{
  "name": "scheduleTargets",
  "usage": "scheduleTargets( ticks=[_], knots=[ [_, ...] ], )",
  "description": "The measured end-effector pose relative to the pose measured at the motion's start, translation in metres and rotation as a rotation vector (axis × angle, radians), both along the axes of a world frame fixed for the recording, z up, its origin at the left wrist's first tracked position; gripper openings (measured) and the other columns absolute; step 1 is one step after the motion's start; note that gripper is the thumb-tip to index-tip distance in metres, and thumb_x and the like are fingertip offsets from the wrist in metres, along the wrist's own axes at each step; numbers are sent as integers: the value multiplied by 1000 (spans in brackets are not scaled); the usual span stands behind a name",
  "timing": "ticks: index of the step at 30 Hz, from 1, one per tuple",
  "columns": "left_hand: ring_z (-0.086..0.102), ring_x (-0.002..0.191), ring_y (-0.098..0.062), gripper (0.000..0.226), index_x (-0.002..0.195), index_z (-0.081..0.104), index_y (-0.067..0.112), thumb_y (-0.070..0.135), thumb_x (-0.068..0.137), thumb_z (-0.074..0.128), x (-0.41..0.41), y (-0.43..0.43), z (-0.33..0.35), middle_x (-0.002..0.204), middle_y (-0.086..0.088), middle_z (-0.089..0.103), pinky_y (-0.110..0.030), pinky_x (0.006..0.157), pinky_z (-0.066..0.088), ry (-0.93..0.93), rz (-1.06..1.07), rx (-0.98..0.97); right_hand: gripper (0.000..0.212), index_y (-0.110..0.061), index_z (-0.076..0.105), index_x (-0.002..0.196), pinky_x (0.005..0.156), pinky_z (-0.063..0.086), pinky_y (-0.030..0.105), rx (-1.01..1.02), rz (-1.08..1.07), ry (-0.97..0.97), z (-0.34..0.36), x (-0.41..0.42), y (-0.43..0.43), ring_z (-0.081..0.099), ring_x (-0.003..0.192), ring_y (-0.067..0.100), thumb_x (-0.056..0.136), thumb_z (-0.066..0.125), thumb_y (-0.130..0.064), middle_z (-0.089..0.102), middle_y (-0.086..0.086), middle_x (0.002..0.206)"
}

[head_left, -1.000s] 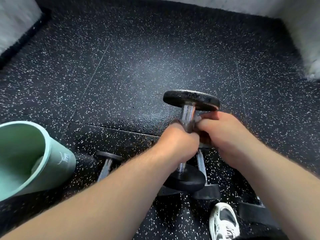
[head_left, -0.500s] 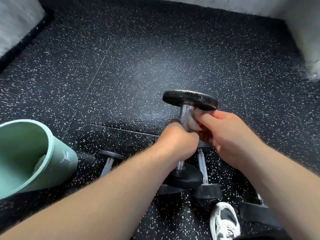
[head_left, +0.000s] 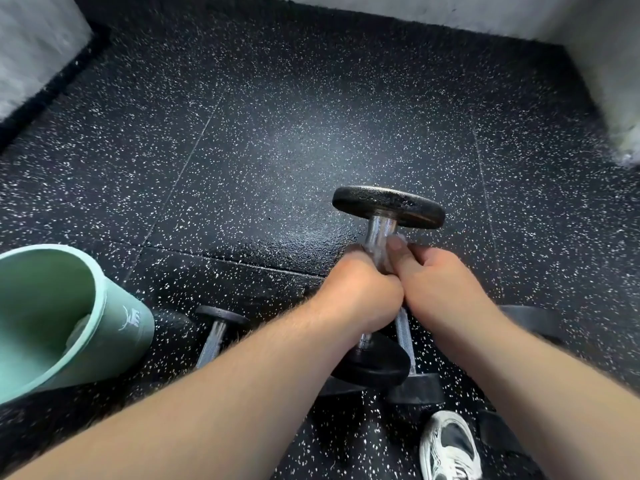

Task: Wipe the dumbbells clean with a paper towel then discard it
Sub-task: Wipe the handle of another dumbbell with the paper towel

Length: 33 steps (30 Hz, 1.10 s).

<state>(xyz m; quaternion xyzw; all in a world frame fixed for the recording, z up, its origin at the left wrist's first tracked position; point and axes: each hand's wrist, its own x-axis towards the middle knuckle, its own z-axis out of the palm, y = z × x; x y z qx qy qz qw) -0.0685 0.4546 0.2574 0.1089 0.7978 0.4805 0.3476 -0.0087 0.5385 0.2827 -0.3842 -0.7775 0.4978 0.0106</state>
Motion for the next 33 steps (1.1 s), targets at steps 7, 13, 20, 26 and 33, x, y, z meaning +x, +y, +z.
scheduleTargets(
  ticks=[7, 13, 20, 26, 33],
  knots=[
    [62, 62, -27, 38, 91, 66, 15, 42, 66, 55, 4, 2, 4, 65, 0, 62, -23, 56, 41, 1, -3, 14, 26, -10, 71, 92, 95, 53, 59, -402, -261, 274, 3, -7, -2, 72, 95, 39, 101, 56, -29, 76, 19, 96],
    [52, 56, -23, 33, 87, 62, 15, 38, 67, 51, 5, 2, 6, 61, 0, 57, -24, 56, 40, 23, -28, 8, 51, -9, 72, 92, 88, 57, 49, -436, -181, 197, 9, -2, -2, 74, 88, 33, 74, 64, -56, 78, 14, 90],
    [67, 86, -39, 23, 106, 52, 12, 21, 86, 53, 10, 0, 10, 90, -12, 66, -34, 66, 48, 182, -136, -125, 33, -12, 74, 76, 92, 54, 54, -407, -233, 238, 5, -4, -3, 72, 83, 30, 77, 74, -46, 78, 11, 85],
    [68, 79, -28, 42, 111, 48, 22, 28, 70, 56, 9, 2, 15, 86, -2, 63, -37, 68, 58, 178, -185, -84, 4, -7, 67, 84, 95, 52, 47, -599, -291, 446, 4, -6, -6, 66, 88, 26, 88, 67, -9, 70, 18, 92],
    [49, 37, -13, 19, 57, 56, 12, 19, 71, 65, 3, 3, 38, 40, 2, 52, -16, 40, 36, -102, -88, 120, 45, 11, 61, 97, 63, 51, 43, -766, 94, 520, 8, 2, 13, 60, 67, 38, 83, 72, -31, 72, 22, 102]
  ],
)
